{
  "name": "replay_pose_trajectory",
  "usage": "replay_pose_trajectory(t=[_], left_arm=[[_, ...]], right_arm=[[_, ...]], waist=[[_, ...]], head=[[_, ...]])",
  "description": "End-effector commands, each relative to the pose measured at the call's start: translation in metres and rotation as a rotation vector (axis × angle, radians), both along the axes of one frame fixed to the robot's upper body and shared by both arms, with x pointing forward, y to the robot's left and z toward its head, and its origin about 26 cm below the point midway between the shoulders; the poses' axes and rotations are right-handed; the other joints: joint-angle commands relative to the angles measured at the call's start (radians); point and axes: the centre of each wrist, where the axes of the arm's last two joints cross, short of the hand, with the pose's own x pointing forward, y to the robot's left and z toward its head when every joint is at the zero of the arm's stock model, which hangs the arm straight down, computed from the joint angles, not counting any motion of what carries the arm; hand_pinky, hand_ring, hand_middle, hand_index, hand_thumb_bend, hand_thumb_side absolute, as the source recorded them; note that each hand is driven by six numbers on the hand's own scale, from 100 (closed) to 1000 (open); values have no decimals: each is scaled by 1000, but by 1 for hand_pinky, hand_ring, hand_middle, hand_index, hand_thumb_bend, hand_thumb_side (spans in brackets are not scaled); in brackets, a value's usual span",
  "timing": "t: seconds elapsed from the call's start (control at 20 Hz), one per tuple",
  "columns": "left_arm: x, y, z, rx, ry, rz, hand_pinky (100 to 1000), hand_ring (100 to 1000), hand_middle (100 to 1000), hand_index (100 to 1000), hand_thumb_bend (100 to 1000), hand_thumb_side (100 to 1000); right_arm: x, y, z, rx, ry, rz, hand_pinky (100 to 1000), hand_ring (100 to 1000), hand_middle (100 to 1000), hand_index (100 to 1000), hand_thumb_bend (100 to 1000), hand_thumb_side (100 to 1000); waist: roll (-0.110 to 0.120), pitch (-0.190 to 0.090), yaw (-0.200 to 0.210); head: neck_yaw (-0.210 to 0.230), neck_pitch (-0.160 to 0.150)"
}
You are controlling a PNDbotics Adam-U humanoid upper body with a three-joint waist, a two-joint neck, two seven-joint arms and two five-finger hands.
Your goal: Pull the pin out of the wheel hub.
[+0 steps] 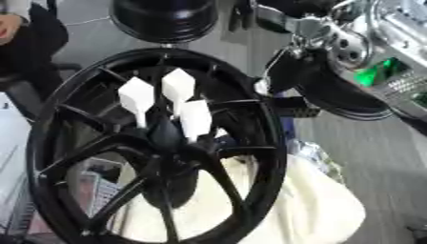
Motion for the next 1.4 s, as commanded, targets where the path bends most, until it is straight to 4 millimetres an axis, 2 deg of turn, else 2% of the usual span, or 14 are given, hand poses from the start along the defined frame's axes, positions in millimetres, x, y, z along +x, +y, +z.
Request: replay_pose_trajectory(t=[0.05, 0.7, 1.4], left_arm=[[-4, 6, 10, 41, -27, 23, 815, 780, 646, 845, 100, 570], [-6, 11, 9, 69, -10, 48, 814, 779, 643, 841, 100, 565], [-11, 21, 3, 173, 6, 92, 814, 779, 642, 841, 100, 565]], right_arm=[[-3, 1, 7, 78, 215, -180, 982, 774, 709, 783, 547, 126], [-3, 15, -7, 145, 305, -182, 952, 765, 706, 775, 536, 118], [-4, 26, -6, 131, 397, -122, 920, 772, 722, 784, 546, 130]], waist=[[8, -19, -3], [4, -35, -10], [-31, -46, -58]], head=[[0, 15], [8, 39], [71, 32]])
